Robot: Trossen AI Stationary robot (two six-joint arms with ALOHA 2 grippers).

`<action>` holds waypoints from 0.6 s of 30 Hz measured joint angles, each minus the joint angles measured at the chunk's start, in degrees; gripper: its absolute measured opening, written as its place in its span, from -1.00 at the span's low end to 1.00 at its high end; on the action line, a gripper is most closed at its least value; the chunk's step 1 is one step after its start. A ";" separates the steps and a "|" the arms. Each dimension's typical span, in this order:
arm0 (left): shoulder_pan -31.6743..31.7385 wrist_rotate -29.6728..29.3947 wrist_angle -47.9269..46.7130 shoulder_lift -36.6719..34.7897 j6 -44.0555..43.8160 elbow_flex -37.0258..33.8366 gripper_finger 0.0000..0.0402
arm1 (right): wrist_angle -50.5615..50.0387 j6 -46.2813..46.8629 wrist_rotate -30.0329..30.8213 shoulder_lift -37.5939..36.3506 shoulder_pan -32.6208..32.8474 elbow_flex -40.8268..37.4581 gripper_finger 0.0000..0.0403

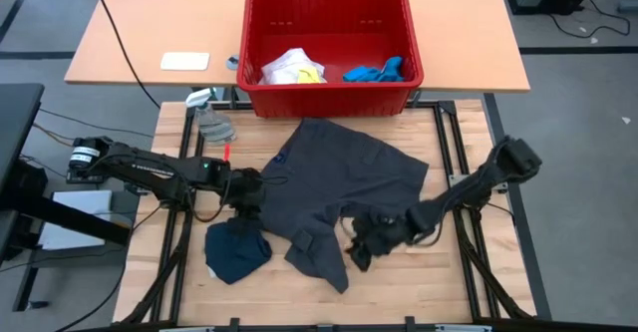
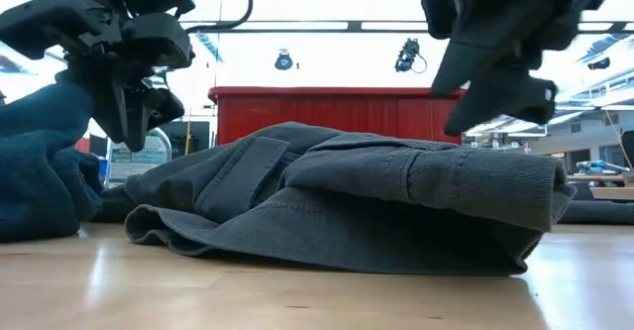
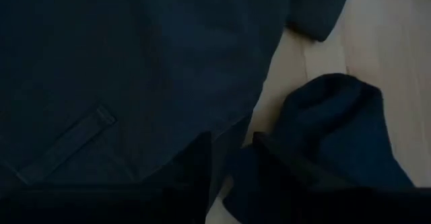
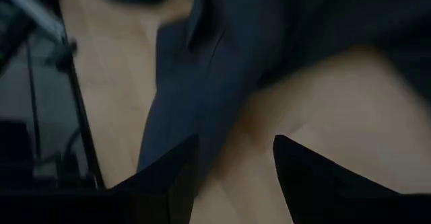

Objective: Fold laundry
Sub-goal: Fold the black shorts

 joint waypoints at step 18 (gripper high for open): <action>4.31 -2.55 2.88 0.02 17.21 -8.14 -0.43 | -20.50 17.52 -4.14 25.66 3.88 31.85 -0.02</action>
